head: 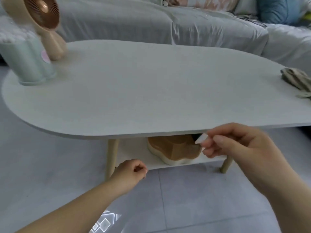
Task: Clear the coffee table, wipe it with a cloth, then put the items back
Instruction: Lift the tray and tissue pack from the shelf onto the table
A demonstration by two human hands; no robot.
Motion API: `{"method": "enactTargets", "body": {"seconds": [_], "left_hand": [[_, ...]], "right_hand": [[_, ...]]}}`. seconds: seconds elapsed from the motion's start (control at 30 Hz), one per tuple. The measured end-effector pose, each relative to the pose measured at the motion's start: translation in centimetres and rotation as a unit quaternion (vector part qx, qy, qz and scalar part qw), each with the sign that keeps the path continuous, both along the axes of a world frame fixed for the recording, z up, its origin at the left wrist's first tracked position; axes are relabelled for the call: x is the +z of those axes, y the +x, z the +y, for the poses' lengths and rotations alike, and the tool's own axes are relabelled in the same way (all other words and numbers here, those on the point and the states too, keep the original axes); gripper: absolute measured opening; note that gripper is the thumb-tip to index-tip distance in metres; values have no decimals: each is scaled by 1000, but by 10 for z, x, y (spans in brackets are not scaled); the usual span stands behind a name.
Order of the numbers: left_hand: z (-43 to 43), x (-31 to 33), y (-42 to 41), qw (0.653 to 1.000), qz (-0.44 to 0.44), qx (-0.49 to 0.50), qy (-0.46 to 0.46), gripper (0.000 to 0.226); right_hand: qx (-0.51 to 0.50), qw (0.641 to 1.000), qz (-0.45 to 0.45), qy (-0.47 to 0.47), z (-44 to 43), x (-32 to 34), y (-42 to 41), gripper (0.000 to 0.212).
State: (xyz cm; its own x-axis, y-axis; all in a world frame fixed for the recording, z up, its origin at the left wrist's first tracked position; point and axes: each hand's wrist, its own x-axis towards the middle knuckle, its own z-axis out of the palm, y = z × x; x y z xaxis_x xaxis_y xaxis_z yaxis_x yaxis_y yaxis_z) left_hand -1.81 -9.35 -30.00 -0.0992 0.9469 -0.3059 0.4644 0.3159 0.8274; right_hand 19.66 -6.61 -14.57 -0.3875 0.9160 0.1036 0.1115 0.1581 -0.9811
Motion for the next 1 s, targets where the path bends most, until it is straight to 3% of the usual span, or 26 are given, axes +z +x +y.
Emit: {"method": "enactTargets", "body": {"seconds": [0.17, 0.3, 0.4, 0.53, 0.67, 0.87, 1.0], "left_hand": [[38, -35, 26, 991, -37, 116, -47, 7], [57, -47, 40, 979, -38, 199, -26, 44], [74, -49, 45, 971, -66, 225, -33, 65], [95, -52, 51, 947, -160, 271, -70, 74], [104, -55, 50, 939, -179, 283, -74, 73], [108, -60, 45, 940, -170, 283, -87, 62], [109, -63, 46, 951, -146, 262, -69, 30]], "right_hand": [[-126, 975, -18, -181, 24, -91, 27, 23], [-295, 923, 3, -246, 51, -154, 47, 12], [-345, 903, 9, -254, 71, -177, 59, 34], [-326, 902, 25, -283, 102, -187, 59, 69], [-293, 898, 82, -319, 127, -180, 58, 80], [-171, 918, 113, -338, 148, -174, 58, 69], [-172, 920, 85, -342, 157, -175, 56, 49]]}}
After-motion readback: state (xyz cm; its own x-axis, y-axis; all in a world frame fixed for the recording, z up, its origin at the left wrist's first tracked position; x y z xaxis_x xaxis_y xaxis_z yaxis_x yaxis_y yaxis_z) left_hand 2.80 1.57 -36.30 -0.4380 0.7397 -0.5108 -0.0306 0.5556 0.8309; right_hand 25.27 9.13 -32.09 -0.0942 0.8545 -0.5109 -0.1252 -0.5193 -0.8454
